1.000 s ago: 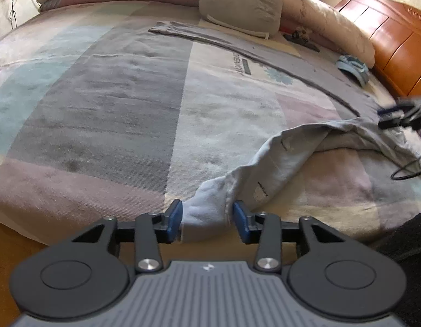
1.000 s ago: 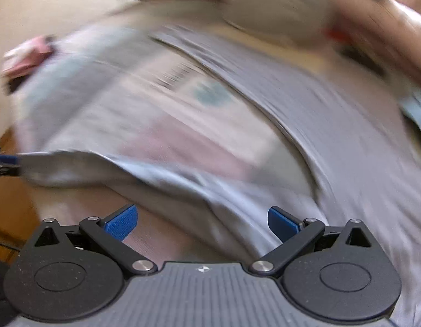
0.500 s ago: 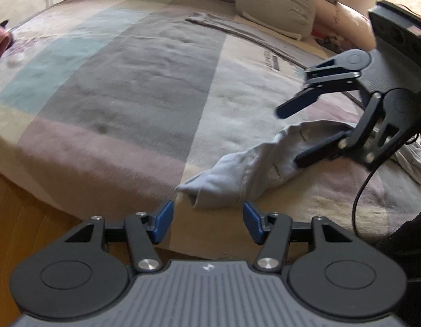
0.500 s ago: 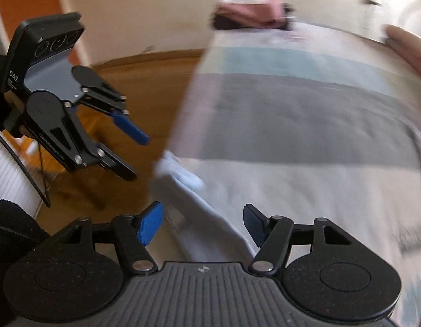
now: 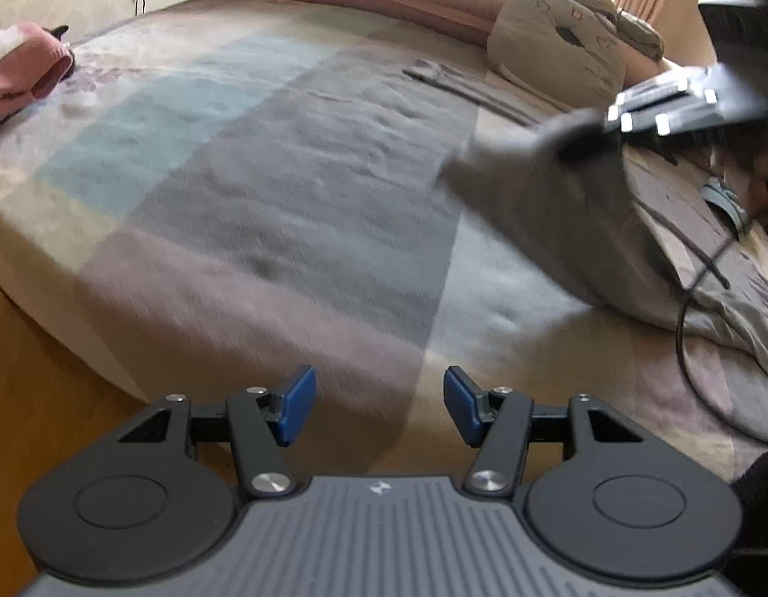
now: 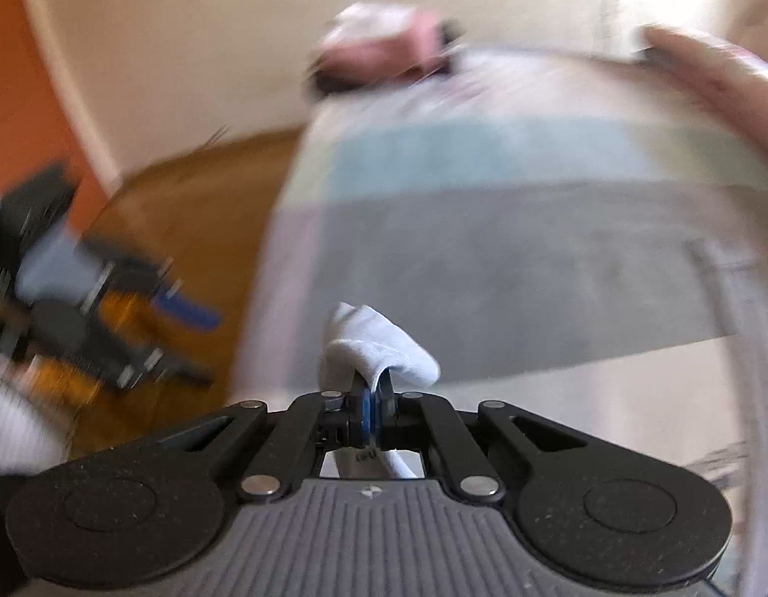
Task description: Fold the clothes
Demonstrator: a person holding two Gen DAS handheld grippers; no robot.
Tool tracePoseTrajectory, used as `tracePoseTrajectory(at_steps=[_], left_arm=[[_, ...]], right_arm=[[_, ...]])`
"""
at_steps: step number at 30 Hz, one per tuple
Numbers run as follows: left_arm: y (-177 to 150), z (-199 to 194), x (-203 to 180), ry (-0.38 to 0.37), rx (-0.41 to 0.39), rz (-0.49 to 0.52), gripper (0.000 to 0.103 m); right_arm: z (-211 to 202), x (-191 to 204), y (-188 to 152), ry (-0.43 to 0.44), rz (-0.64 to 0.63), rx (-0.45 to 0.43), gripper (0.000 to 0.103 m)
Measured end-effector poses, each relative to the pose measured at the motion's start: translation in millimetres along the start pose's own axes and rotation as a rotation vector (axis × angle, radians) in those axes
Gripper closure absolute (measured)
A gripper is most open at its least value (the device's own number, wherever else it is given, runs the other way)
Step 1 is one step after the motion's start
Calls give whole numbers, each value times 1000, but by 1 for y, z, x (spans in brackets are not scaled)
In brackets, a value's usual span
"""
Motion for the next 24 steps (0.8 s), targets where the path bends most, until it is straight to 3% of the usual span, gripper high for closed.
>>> tracePoseTrajectory(at_steps=[6, 10, 15, 18, 20, 24], left_arm=[[9, 1, 9, 2, -26, 2, 45], [5, -2, 19, 13, -33, -37, 45], [-7, -7, 28, 7, -41, -104, 45], [-14, -9, 28, -18, -38, -131, 44], [-18, -9, 26, -34, -32, -133, 43], [-15, 0, 17, -84, -17, -127, 42]], right_arm=[[-28, -37, 21, -100, 120, -75, 100], [2, -13, 31, -15, 110, -48, 100], [59, 35, 35, 102, 55, 60, 100], [85, 55, 31, 192, 63, 126, 88], [88, 57, 29, 224, 86, 133, 74], [72, 41, 23, 196, 135, 99, 65]])
Point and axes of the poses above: each gripper's, at about its wrist camera, not at the fingertips, and z roughly the way its jaws point, x to its left, y to its top, the point moved 7 cm from there along z, roughly the way its jaws point, and after that the axes turned 10 degrees about x, right-handed, at the moved point
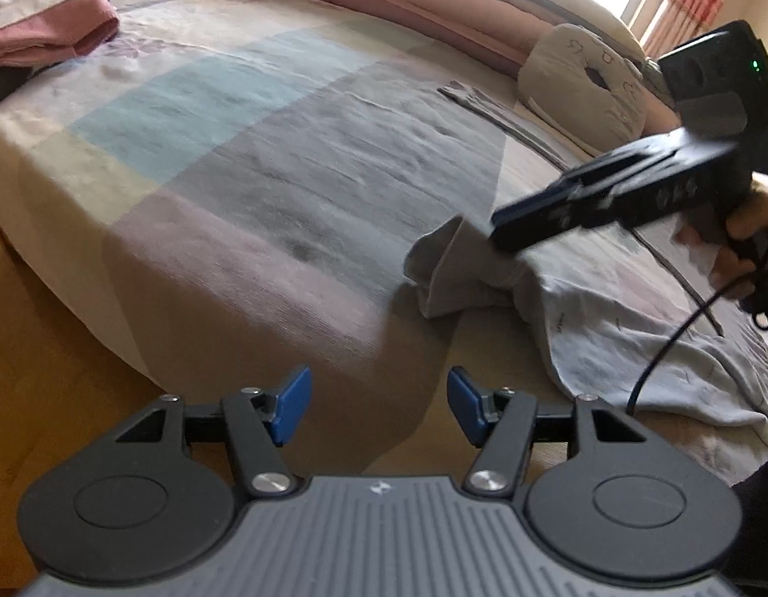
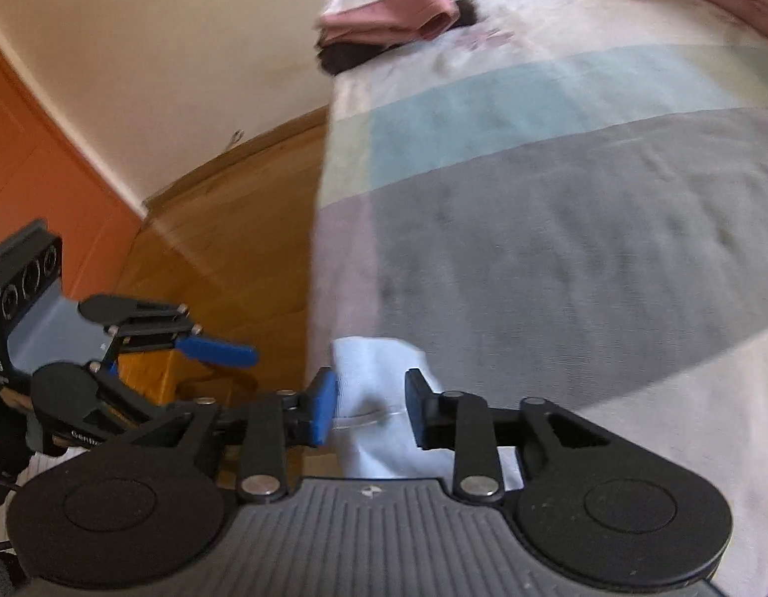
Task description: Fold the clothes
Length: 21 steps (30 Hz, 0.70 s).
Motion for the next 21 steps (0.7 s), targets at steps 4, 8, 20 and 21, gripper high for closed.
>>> tracePoseTrajectory(at_steps=[4, 8, 20, 21], left_arm=[[8, 13, -16, -116, 16, -19, 42], [14, 38, -41, -278, 66, -51, 35], [39, 47, -29, -140, 26, -112, 38], [43, 44, -27, -91, 14, -82, 38]], right_arm=[[-40, -28, -24, -29, 119, -74, 51], [-70, -47, -66, -56, 227, -142, 43], [-114, -77, -211, -167, 591, -263, 40], [-116, -76, -220, -172, 610, -275, 40]])
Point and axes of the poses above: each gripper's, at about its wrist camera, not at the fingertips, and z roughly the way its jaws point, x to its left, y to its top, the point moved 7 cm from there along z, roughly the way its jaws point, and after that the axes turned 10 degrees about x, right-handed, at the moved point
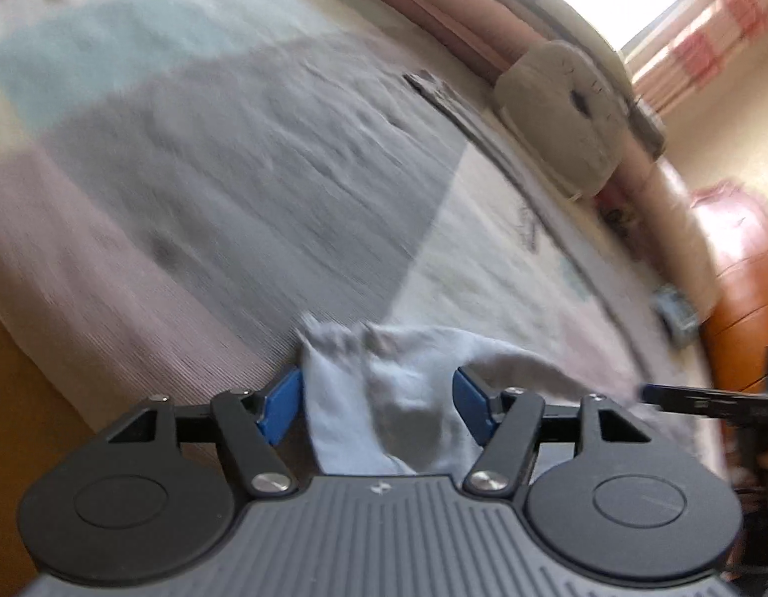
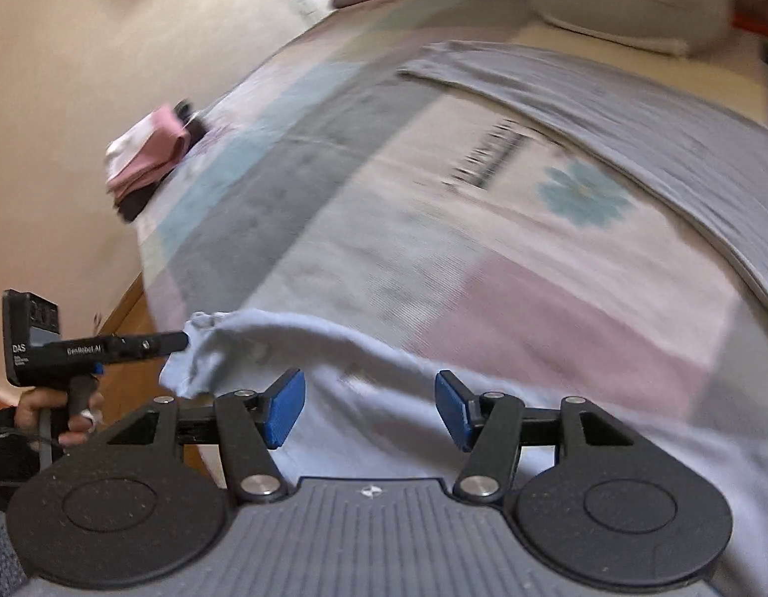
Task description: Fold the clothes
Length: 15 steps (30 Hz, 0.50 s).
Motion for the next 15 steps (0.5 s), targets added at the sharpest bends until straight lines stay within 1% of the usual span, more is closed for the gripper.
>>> tracePoseTrajectory(at_steps=[1, 3, 5, 7, 10, 12, 14, 15], left_arm=[[4, -3, 2, 50, -12, 40, 38], [10, -2, 5, 144, -8, 111, 38], [14, 5, 4, 158, 3, 160, 41], [10, 20, -1, 166, 44, 203, 47], [-5, 27, -20, 240, 29, 347, 47], [-11, 27, -30, 240, 20, 349, 62], [-13, 27, -39, 211, 26, 340, 90], [-11, 26, -42, 217, 20, 347, 93]], right_arm=[[-3, -3, -6, -3, 17, -13, 39], [-11, -11, -14, -9, 52, -41, 38], [-18, -20, -22, -12, 83, -63, 38], [-23, -28, -27, -15, 107, -80, 38], [-30, -33, -31, -28, 127, -98, 38], [-33, -34, -34, -39, 127, -109, 38], [-36, -34, -37, -46, 126, -117, 38], [-36, -35, -38, -47, 127, -118, 38]])
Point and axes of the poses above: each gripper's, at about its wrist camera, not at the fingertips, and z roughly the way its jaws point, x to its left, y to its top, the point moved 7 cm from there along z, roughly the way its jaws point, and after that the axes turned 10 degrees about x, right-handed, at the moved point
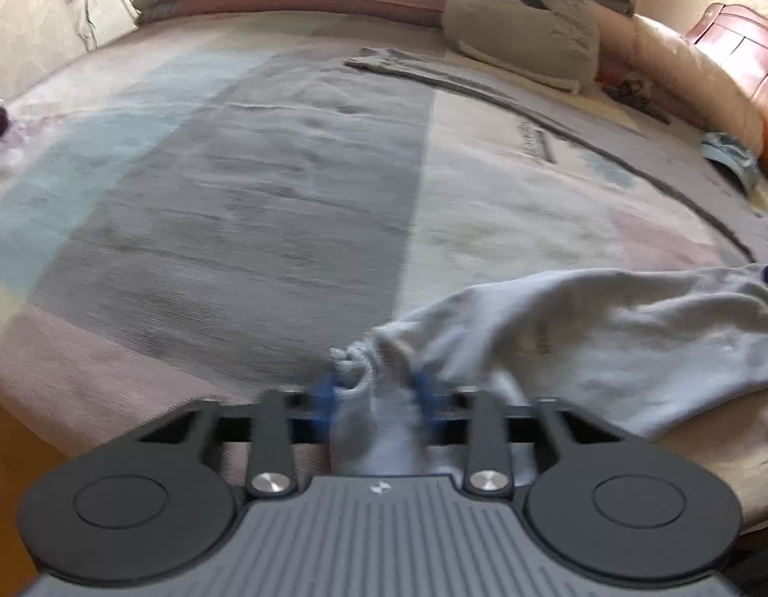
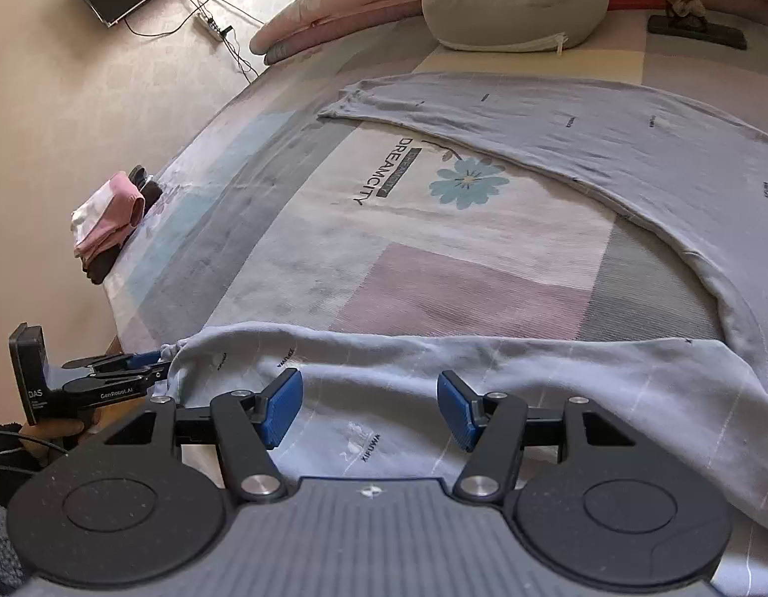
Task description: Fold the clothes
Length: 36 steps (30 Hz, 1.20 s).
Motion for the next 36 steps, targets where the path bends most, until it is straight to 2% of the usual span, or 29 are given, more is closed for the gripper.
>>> tracePoseTrajectory(at_steps=[4, 7, 9, 11, 14, 17, 20, 25, 30, 32, 36], left_arm=[[20, -10, 8, 49, -41, 2, 94], [52, -17, 19, 57, -87, 6, 94], [72, -15, 20, 64, -99, 47, 93], [86, -6, 23, 91, -86, 56, 82], [101, 10, 32, 133, -51, 16, 85], [109, 12, 33, 155, -52, 9, 82], [114, 12, 6, 104, -45, 67, 76], [113, 13, -73, -28, -40, 208, 62], [97, 16, -153, -164, -5, 328, 57], [87, 17, -181, -209, 22, 380, 52], [71, 20, -224, -233, 58, 458, 51]], right_arm=[[-3, -8, -5, -16, 25, -3, 38], [-9, -16, -14, -47, 46, -9, 38], [-14, -22, -24, -71, 68, -15, 38], [-20, -28, -35, -98, 94, -24, 38], [-32, -38, -57, -135, 149, -49, 37], [-51, -56, -83, -179, 244, -91, 36], [-76, -81, -111, -232, 359, -152, 36], [-114, -123, -154, -310, 526, -262, 36], [-134, -160, -189, -305, 672, -353, 36], [-143, -174, -201, -313, 713, -384, 36], [-167, -204, -220, -310, 791, -488, 37]])
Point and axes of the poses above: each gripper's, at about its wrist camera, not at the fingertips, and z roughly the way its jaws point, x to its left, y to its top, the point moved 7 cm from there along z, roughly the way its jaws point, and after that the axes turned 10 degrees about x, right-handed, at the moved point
